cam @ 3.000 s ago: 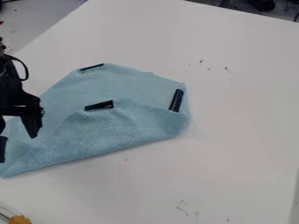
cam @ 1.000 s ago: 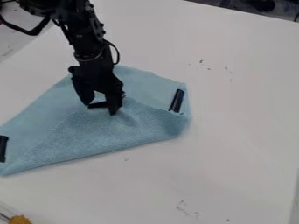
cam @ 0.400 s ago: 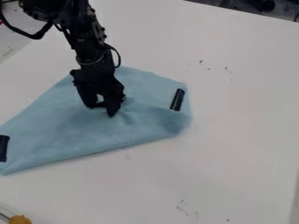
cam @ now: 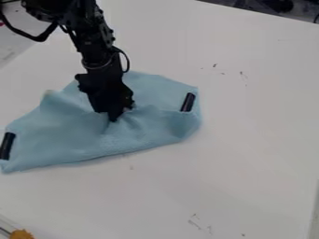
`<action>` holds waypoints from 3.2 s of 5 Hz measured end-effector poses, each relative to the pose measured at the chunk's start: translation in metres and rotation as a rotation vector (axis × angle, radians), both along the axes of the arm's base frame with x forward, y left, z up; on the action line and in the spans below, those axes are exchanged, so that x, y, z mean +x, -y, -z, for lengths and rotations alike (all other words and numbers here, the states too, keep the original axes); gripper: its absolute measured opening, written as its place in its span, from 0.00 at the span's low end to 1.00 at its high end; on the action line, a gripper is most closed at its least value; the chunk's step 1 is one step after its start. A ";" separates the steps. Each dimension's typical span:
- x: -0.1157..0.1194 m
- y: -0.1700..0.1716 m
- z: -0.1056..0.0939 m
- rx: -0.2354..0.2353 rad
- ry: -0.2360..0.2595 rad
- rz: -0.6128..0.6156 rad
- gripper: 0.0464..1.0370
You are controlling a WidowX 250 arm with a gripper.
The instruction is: Unfold the cloth from top left to bottom right
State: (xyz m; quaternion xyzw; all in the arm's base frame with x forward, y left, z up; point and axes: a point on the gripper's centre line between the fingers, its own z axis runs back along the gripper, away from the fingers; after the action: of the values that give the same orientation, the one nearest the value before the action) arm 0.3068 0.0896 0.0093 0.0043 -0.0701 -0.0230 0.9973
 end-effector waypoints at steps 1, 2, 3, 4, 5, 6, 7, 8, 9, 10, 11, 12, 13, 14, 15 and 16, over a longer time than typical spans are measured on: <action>-0.006 0.003 -0.013 0.032 0.019 -0.008 0.21; -0.009 0.004 -0.014 0.033 0.021 -0.010 0.49; -0.011 0.004 -0.013 0.017 0.026 -0.013 0.80; -0.010 0.005 -0.013 0.011 0.031 -0.010 0.98; -0.009 0.006 -0.011 0.006 0.033 -0.002 0.92; -0.009 0.007 -0.011 0.004 0.034 -0.001 0.62; -0.009 0.007 -0.011 0.004 0.036 0.004 0.32; -0.010 0.006 -0.010 0.010 0.033 -0.003 0.10; -0.013 0.009 -0.019 0.038 0.048 -0.003 0.01; -0.018 0.010 -0.018 0.037 0.048 -0.010 0.01; -0.026 0.012 -0.023 0.043 0.064 -0.031 0.03; -0.025 0.015 -0.031 0.058 0.076 -0.022 0.18; -0.016 0.014 -0.033 0.051 0.086 0.025 0.44; -0.021 -0.004 -0.030 0.051 0.088 -0.016 0.76; -0.022 -0.008 -0.024 0.041 0.081 -0.020 0.96; -0.026 -0.010 -0.013 0.013 0.056 -0.028 0.96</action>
State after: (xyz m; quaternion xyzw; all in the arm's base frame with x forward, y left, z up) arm 0.2810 0.0992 0.0225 0.0125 -0.0979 -0.0092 0.9951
